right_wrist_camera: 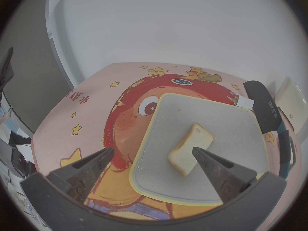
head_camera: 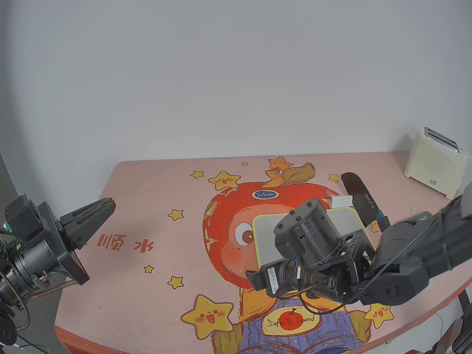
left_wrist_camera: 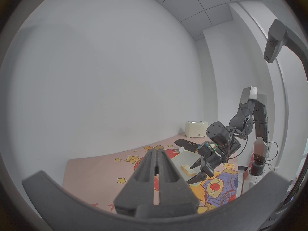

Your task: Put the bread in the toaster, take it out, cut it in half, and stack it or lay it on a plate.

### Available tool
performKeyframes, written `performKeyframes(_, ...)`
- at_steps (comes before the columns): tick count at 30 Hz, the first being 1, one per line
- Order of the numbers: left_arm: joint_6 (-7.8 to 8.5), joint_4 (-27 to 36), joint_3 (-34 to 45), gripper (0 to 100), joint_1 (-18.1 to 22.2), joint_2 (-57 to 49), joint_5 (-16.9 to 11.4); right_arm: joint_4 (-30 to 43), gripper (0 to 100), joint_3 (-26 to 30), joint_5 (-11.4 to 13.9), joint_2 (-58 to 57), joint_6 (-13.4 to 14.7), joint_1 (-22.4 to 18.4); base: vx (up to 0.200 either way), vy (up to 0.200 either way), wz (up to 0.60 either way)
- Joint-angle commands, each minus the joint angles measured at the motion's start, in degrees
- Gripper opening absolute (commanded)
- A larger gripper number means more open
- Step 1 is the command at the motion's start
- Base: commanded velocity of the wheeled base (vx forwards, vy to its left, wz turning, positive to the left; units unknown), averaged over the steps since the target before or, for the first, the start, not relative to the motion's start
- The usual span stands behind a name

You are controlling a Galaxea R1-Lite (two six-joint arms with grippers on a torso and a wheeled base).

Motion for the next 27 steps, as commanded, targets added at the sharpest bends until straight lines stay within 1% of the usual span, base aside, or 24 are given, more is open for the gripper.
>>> performKeyframes(1,-0.02,-0.05,0.03,0,-0.01,0.06,-0.01,0.01,100,-0.25,-0.01,1.46,0.01,0.10,0.000,0.000,0.00)
performKeyframes(17,-0.02,-0.05,0.03,0,-0.01,-0.03,-0.01,0.01,100,-0.08,0.07,2.25,0.45,-0.07,0.000,0.000,0.00)
performKeyframes(18,-0.02,-0.05,0.03,0,-0.01,-0.03,-0.01,0.01,0,0.10,0.07,2.25,0.45,-0.07,0.000,0.000,0.00)
performKeyframes(27,-0.02,-0.05,0.03,0,-0.71,-0.55,-0.01,0.01,0,0.54,0.07,1.72,1.07,-0.16,0.000,0.000,0.00)
